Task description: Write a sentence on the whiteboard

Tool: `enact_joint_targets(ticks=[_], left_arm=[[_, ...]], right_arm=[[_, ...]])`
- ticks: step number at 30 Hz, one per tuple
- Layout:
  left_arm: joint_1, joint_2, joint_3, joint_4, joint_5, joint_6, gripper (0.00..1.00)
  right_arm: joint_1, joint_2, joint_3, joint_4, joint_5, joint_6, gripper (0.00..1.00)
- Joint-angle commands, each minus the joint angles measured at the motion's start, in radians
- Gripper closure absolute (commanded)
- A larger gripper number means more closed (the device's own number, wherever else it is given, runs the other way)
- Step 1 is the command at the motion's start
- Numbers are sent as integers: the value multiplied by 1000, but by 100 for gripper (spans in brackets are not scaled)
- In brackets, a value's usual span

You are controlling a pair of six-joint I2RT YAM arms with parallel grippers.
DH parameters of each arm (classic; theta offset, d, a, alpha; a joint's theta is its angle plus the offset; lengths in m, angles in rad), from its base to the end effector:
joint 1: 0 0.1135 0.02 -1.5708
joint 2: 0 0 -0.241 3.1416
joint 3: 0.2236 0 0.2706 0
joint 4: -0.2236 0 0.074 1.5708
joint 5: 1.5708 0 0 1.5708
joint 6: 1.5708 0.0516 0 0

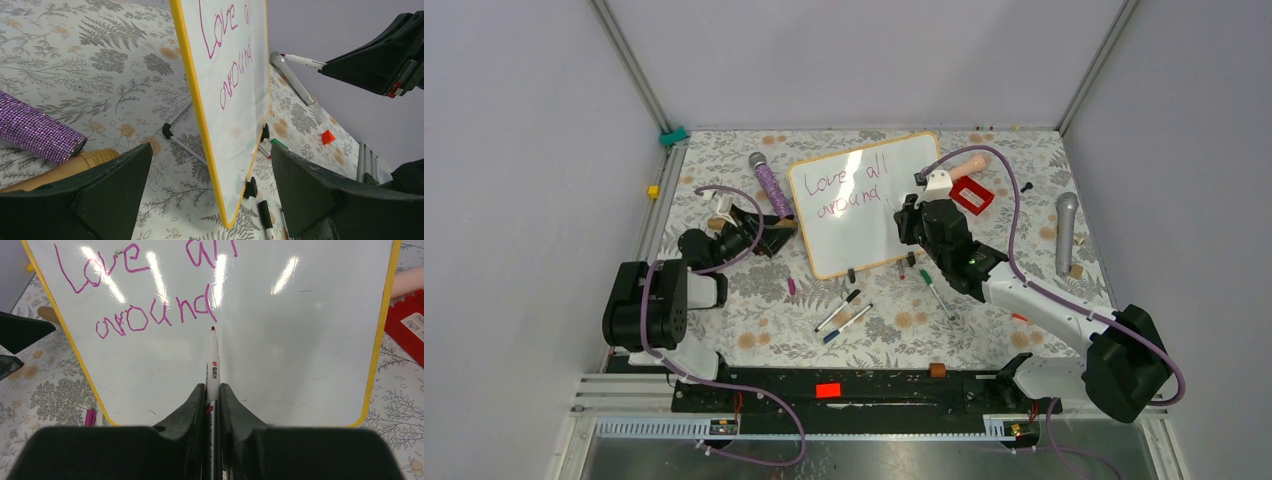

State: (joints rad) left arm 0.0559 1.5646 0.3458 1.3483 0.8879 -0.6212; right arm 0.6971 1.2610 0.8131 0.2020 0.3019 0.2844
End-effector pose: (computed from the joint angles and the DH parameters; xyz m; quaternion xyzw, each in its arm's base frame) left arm 0.2733 -0.0248 0.1413 0.1065 0.6693 -0.4614 0.5726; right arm 0.2628 0.2000 0.2528 -0.0692 0.7819 0.1820 0.5922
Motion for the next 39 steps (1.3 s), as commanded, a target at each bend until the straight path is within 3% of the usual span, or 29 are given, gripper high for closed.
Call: enact_joint_targets(ticks=[1,4,12,16,23,30,39], left_arm=[[2,38,68,129,89,-47,14],[2,30,61,129,78,-42,17],[-4,111,138,130,133,-101,39],[-4,109,141,129,134,-100,39],[-5,152,173,129,157,-115,26],[-18,193,215,129,173,-133,24],[-50,264,281,129,183,-149,41]], right_arm=[[-7,-20,-3,53,21,-9,100],[-8,-22,-3,51,23,-9,100],[-8,-26,-10,59,21,-8,100],[-8,-28,-13,61,26,-12,100],[-8,-31,-14,62,26,-13,100],[-7,-32,-15,61,27,-13,100],[-7,-37,-19,66,28,-13,100]])
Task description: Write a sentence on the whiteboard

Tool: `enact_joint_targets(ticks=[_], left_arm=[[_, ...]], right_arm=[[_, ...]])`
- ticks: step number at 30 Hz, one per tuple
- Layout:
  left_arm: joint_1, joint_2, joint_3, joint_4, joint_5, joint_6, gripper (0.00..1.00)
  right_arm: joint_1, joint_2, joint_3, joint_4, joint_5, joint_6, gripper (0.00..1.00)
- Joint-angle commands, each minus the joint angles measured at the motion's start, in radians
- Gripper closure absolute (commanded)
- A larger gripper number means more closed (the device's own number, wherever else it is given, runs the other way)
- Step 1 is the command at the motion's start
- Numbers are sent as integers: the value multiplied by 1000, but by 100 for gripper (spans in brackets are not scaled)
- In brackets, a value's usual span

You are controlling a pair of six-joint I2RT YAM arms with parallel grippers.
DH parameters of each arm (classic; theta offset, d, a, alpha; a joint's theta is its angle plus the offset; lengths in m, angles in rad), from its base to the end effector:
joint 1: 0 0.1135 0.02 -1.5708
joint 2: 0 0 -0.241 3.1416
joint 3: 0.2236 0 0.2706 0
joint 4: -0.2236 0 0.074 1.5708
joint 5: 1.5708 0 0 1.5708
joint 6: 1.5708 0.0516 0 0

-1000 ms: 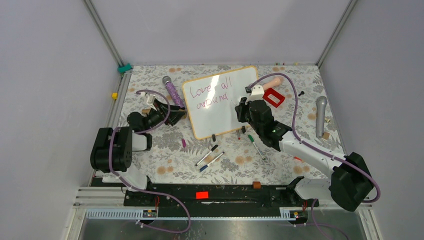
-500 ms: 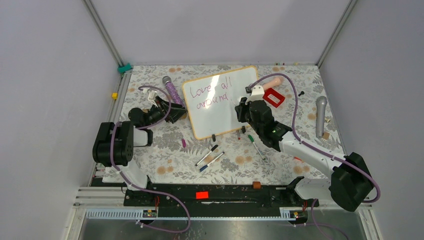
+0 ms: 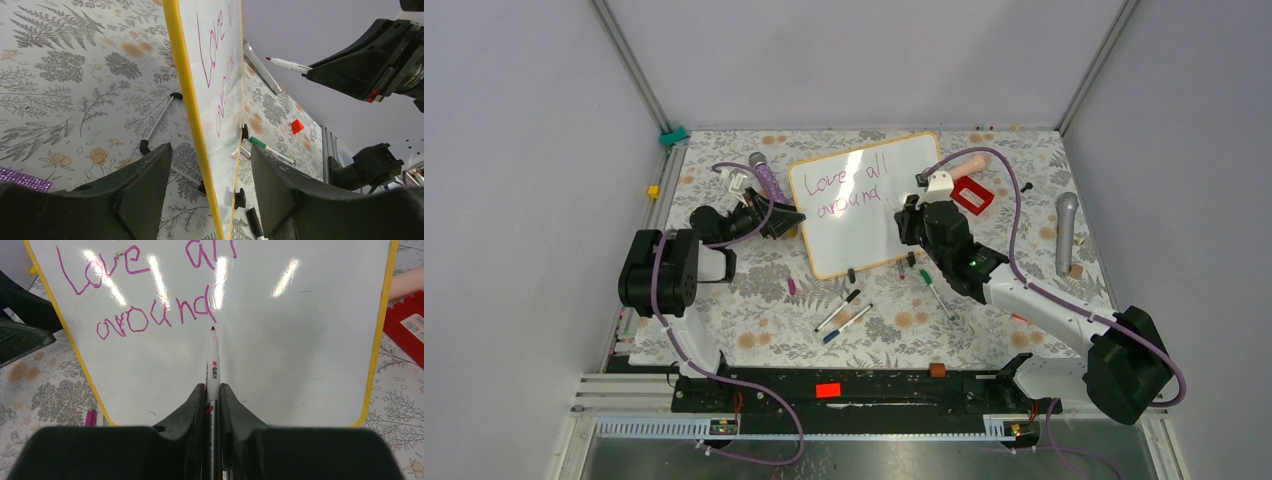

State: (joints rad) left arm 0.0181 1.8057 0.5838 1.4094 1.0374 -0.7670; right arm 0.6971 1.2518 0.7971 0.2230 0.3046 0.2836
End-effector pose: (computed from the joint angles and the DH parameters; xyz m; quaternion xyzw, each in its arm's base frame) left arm 0.3219 -0.0386 0.1391 0.1409 0.6578 -0.5389 0.5069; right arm 0.2612 0.1986 0.2521 -0.0669 0.7778 0.1840 0.5972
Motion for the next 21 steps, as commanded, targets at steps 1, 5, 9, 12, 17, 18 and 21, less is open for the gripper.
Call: enact_joint_targets(ticks=[1,5,9,12,17,18,21], left_arm=[[-13,24,46,68,35,-2,42],[-13,25,54,69,47,4,59],[-13,40,70,69,58,-3,70],[-12,47,79,69,61,-8,71],[-35,61,86,69,60,-10,69],[-35,66,89,69,59,-12,69],[-35,80,99,69,64,-15,68]], right_arm=[[-7,-28,-3,45,26,-11,100],[-7,-30,-5,47,30,-14,100],[-8,-38,-9,47,32,-16,100],[-8,-40,-9,46,32,-15,100],[-7,-36,-7,45,23,-13,100],[-7,-35,-6,45,23,-13,100],[-8,-33,-5,44,22,-13,100]])
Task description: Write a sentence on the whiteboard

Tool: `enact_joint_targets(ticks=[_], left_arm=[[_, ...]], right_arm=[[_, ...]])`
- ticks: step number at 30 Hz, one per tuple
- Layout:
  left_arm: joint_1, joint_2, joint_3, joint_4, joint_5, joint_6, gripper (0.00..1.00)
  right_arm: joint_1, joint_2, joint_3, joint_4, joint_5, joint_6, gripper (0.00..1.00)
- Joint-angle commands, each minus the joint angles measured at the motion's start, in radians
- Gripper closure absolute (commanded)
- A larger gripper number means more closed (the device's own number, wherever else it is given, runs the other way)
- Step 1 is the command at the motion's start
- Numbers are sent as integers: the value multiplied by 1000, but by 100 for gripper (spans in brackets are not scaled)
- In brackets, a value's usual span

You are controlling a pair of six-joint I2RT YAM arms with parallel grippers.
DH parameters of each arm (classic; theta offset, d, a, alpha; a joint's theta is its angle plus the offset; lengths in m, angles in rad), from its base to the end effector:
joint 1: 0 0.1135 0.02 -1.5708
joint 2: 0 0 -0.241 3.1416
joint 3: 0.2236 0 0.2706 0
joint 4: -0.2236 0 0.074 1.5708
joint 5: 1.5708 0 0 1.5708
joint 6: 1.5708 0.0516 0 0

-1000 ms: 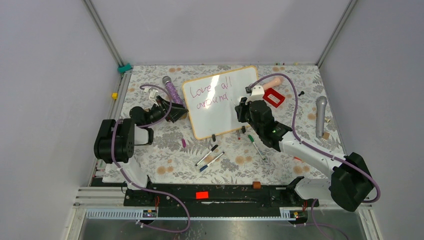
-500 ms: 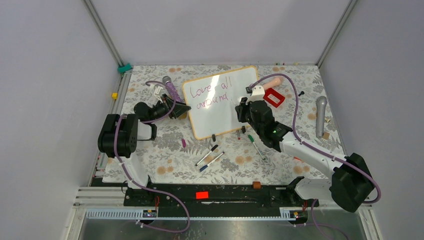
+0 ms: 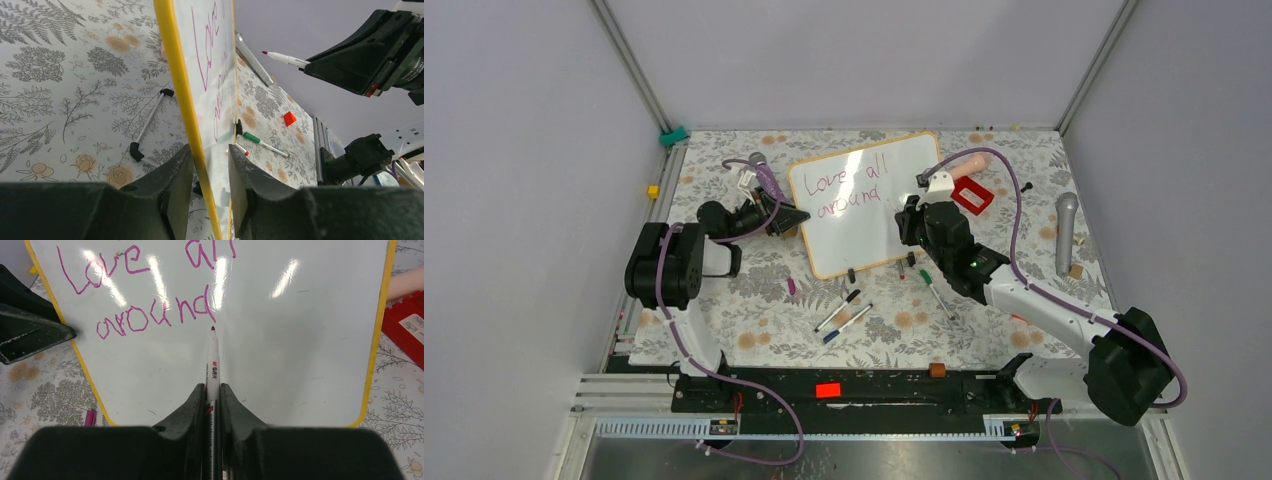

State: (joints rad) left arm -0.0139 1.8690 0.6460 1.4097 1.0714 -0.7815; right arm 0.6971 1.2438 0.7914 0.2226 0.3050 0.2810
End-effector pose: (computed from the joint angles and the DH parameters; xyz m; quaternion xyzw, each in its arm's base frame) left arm 0.3335 -0.0499 0.1346 0.1590 0.6560 -0.5567 0.4843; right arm 0.2600 0.1975 0.2523 -0.0676 0.7772 0.1835 0.5981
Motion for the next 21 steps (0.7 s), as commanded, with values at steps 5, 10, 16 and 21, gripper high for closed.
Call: enact_joint_targets(ticks=[5,10,16,21], left_arm=[[-5,14,35,69,33,2,69],[-6,11,34,70,33,2,70],[-6,3,26,69,28,11,73],[-7,8,32,69,31,7,75]], right_arm=[[-8,-24,2,44,19,-8,100],[-7,-18,6,43,11,-8,100],[-7,-19,7,41,7,-7,100],[-7,-20,7,41,6,-7,100]])
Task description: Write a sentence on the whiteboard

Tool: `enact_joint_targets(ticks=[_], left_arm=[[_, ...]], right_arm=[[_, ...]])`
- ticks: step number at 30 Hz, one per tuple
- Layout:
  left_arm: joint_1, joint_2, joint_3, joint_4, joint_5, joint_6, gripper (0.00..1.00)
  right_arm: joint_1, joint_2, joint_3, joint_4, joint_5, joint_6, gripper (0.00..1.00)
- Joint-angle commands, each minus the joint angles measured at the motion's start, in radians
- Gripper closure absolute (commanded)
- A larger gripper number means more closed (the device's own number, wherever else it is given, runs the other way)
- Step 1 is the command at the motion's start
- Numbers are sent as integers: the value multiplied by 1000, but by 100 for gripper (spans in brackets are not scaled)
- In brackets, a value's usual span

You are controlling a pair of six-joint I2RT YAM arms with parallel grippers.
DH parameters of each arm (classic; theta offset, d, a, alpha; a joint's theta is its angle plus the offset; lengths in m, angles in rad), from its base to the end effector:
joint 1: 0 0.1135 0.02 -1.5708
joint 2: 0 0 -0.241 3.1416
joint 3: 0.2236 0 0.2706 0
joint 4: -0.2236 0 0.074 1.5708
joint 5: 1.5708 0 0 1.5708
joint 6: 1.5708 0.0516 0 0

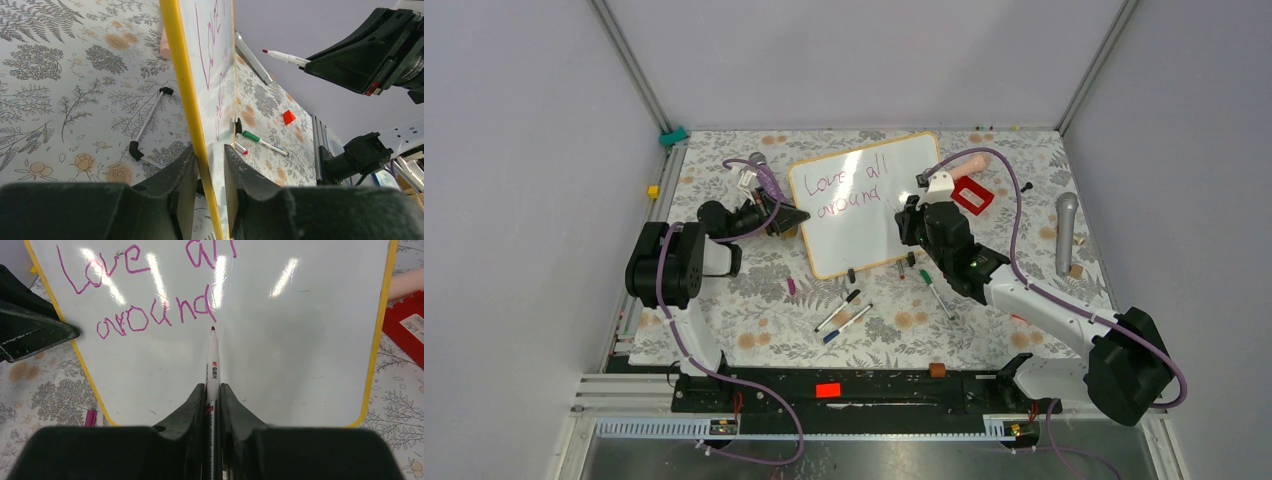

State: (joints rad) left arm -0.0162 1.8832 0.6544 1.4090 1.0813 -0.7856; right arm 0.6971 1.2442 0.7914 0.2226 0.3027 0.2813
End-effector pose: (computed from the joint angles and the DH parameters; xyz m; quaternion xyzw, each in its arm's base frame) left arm 0.3350 -0.0510 0.1320 0.1602 0.6574 -0.5605 0.4775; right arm 0.2600 0.1976 0.2522 -0.0682 0.7773 0.1843 0.5976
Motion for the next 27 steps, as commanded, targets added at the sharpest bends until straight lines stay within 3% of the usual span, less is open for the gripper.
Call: enact_joint_targets(ticks=[1,12,13,15,17,27], left_arm=[[-5,-4,23,70,20,11,75],[-7,5,28,69,17,9,80],[-7,5,28,69,18,10,81],[-8,3,28,69,32,16,95],[-8,2,30,70,35,18,98],[-8,10,37,71,34,13,100]], right_arm=[[-8,-20,8,41,9,-7,100],[-7,-20,7,40,5,-7,100],[-7,-18,6,40,4,-7,100],[-6,-18,7,38,4,-7,100],[-6,-17,7,36,4,-6,100],[-7,-16,15,11,5,-3,100]])
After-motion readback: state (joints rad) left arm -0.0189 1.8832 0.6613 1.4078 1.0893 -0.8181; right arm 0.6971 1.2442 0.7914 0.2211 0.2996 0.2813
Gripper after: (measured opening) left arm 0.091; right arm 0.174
